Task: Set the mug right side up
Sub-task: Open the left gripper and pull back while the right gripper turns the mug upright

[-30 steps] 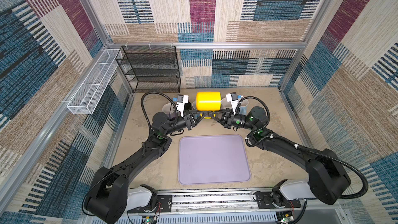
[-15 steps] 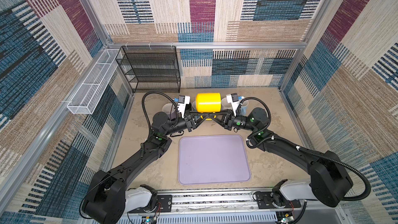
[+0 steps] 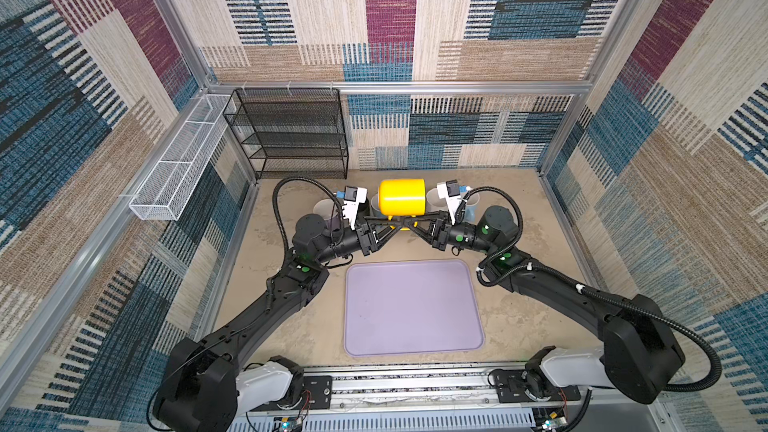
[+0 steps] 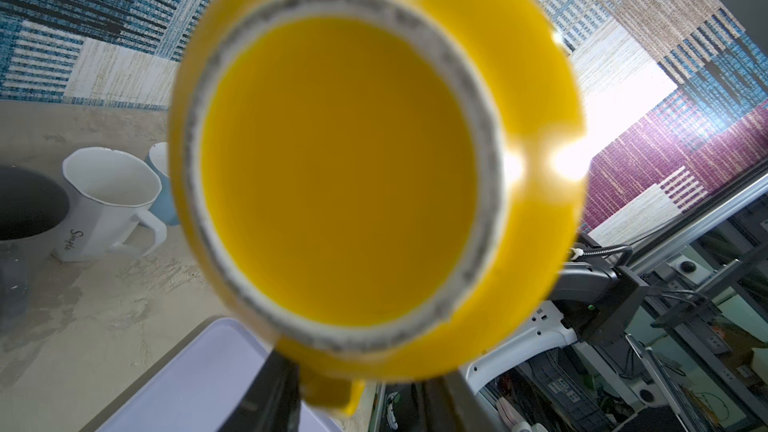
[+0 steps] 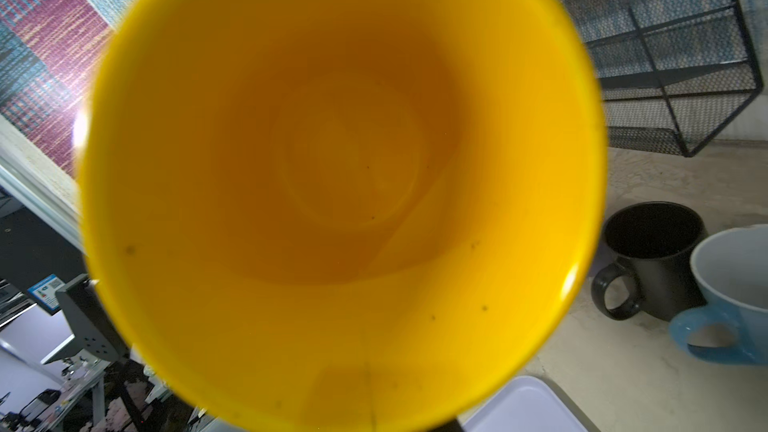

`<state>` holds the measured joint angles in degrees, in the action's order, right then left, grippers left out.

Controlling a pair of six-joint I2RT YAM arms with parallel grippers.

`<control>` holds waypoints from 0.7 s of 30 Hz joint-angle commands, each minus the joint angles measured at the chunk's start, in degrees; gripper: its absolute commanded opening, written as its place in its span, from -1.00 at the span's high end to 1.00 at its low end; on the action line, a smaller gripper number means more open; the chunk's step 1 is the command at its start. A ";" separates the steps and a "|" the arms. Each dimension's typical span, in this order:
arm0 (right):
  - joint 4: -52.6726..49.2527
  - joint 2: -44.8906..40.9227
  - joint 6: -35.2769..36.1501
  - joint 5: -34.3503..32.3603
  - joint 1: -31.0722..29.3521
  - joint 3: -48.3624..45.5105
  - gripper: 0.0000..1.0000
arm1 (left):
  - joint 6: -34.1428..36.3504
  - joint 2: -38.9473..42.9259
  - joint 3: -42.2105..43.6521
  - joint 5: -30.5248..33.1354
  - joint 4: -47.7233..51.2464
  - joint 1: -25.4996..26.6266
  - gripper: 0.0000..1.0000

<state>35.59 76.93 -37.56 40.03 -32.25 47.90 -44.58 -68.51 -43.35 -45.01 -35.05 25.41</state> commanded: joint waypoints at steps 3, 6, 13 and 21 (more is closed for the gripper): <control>-1.03 -0.65 2.73 -4.56 -0.09 0.53 1.00 | 2.56 -0.60 -0.11 1.25 2.89 0.08 0.18; -2.03 -1.05 3.23 -5.55 -0.07 0.44 1.00 | 3.67 -1.05 -0.77 2.05 6.45 0.03 0.18; -8.55 -2.87 7.01 -10.48 -0.01 1.83 1.00 | 9.10 0.51 -3.11 10.09 20.10 0.15 0.24; -20.38 -4.49 12.69 -19.96 -0.01 5.36 1.00 | 13.36 1.20 -5.74 16.62 30.28 0.72 0.26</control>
<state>16.95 73.28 -28.42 25.34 -32.23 51.66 -35.07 -67.68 -47.88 -31.73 -9.85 25.78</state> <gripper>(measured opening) 0.180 0.370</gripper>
